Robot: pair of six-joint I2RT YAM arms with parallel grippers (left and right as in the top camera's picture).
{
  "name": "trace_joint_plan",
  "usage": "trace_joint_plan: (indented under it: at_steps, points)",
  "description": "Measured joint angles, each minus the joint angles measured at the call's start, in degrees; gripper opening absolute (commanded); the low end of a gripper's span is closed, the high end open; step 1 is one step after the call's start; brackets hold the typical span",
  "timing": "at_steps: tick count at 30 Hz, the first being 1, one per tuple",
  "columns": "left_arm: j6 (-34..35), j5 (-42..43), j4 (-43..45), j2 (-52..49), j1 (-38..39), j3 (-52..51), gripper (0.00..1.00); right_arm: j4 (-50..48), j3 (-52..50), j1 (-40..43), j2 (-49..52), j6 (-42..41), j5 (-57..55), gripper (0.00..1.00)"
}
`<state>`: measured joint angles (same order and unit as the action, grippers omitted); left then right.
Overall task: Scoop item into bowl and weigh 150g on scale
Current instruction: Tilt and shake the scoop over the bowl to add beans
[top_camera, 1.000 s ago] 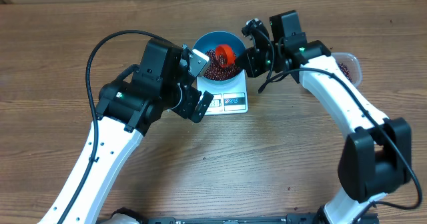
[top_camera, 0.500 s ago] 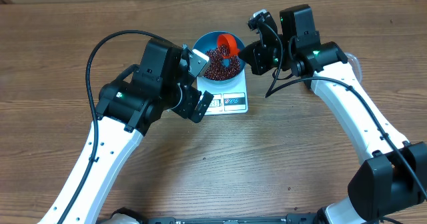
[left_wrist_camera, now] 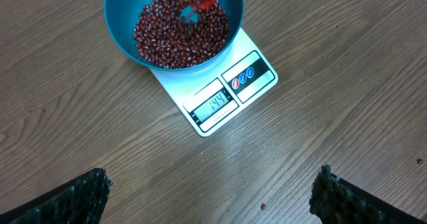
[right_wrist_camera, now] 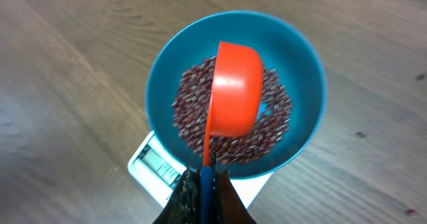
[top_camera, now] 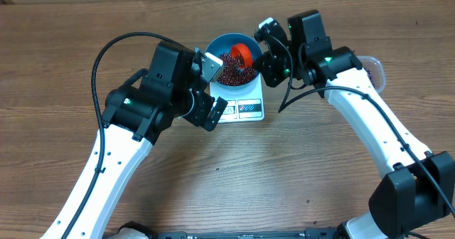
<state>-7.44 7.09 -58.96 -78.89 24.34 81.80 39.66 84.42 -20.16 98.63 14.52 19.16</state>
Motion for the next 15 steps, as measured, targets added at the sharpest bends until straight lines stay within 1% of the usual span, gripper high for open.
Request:
trace_joint_plan:
  at_steps: [1,4,7,11,15]
  points:
    - [0.00,0.00,-0.02,0.02,0.00,0.00,1.00,0.02,0.00,-0.09,0.00,-0.17,-0.50,0.04]
    - [0.00,0.00,0.00,0.00,0.00,0.00,1.00,1.42,0.00,-0.61,0.00,2.95,-1.49,0.04]
    - [0.00,0.00,0.00,0.00,0.00,0.00,1.00,0.35,0.00,-1.22,0.00,2.08,-2.93,0.03]
    - [0.00,0.00,0.00,0.00,0.00,0.00,1.00,0.81,0.00,-1.53,0.00,3.50,-3.30,0.04]
    - [0.00,0.00,0.00,0.02,0.00,0.00,0.99,-0.24,0.00,-1.62,0.00,1.51,-3.50,0.04]
